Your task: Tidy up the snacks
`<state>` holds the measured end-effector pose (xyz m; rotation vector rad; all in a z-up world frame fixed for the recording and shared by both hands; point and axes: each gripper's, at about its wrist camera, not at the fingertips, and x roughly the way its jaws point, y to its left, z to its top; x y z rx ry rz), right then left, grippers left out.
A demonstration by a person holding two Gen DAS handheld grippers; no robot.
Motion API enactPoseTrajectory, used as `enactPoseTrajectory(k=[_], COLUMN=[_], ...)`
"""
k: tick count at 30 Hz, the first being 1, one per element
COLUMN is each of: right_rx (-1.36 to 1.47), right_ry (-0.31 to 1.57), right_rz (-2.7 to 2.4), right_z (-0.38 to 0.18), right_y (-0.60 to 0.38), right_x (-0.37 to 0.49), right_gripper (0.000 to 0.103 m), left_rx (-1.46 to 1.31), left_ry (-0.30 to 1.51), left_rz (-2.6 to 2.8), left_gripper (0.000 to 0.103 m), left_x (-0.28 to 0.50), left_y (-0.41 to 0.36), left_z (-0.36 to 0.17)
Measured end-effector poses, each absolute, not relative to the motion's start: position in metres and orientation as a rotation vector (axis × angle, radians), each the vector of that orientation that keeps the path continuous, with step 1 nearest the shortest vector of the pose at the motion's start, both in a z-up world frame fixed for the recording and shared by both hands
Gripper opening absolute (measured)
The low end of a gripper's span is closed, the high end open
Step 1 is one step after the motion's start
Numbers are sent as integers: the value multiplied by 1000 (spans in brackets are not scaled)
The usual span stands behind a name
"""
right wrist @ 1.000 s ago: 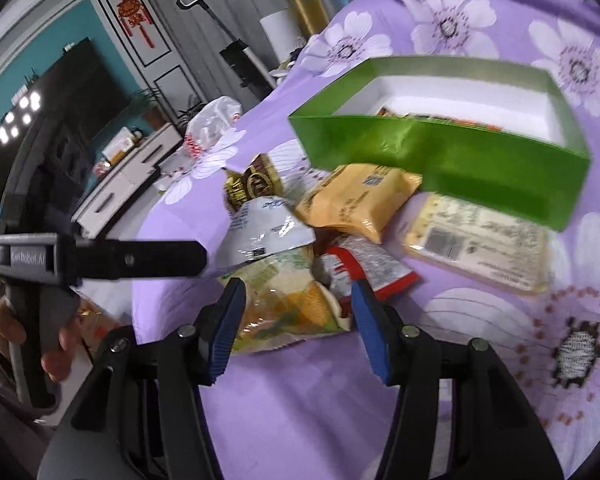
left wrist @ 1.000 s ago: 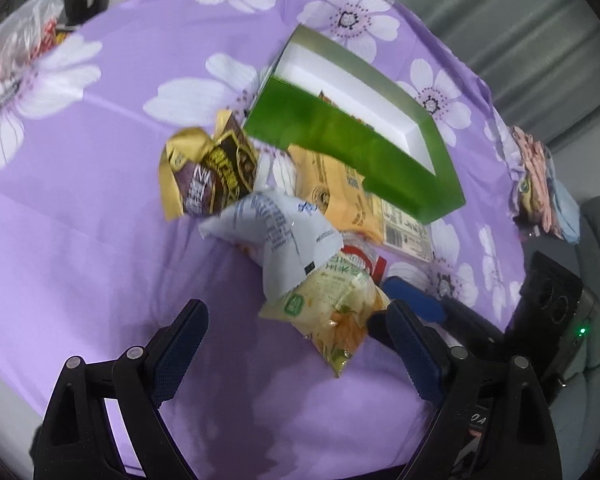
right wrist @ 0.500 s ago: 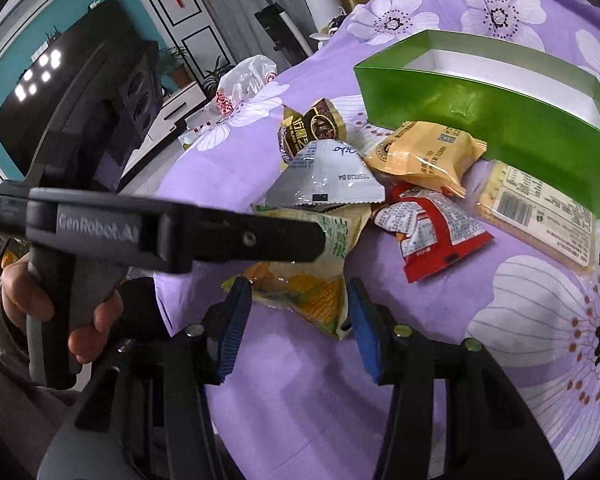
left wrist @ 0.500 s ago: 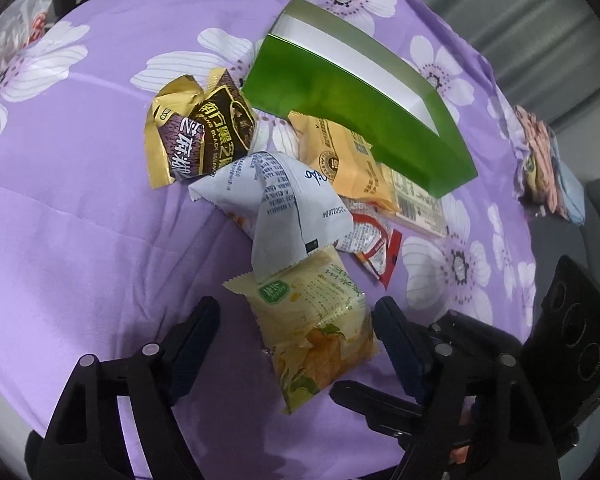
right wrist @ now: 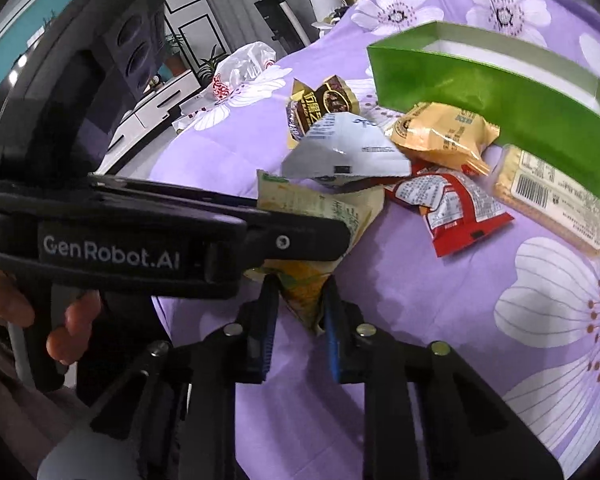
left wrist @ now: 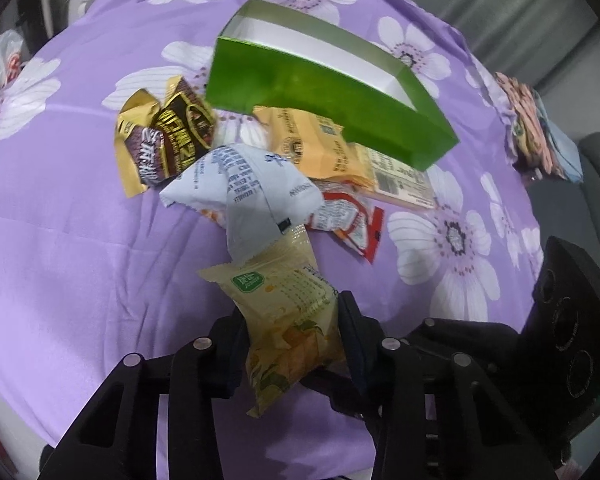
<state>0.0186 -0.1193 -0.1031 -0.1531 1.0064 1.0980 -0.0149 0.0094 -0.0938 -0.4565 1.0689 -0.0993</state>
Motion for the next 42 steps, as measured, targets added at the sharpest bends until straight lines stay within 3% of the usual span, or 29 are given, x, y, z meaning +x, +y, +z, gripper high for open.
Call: enactPoseTrajectory(k=[19,42], right_rx=[-111,-97], right_ry=[865,715], right_rz=[996,881], right_z=[-52,-2], right_y=[-168,-161], right_x=[9,108], right_gripper=[16,16], left_rx=[-344,-268], left_ry=[970,876], left_rz=[-245,-281], left_gripper=[41,41], left_x=[-3,105], left_y=[-36,-25], left_z=[-38,16])
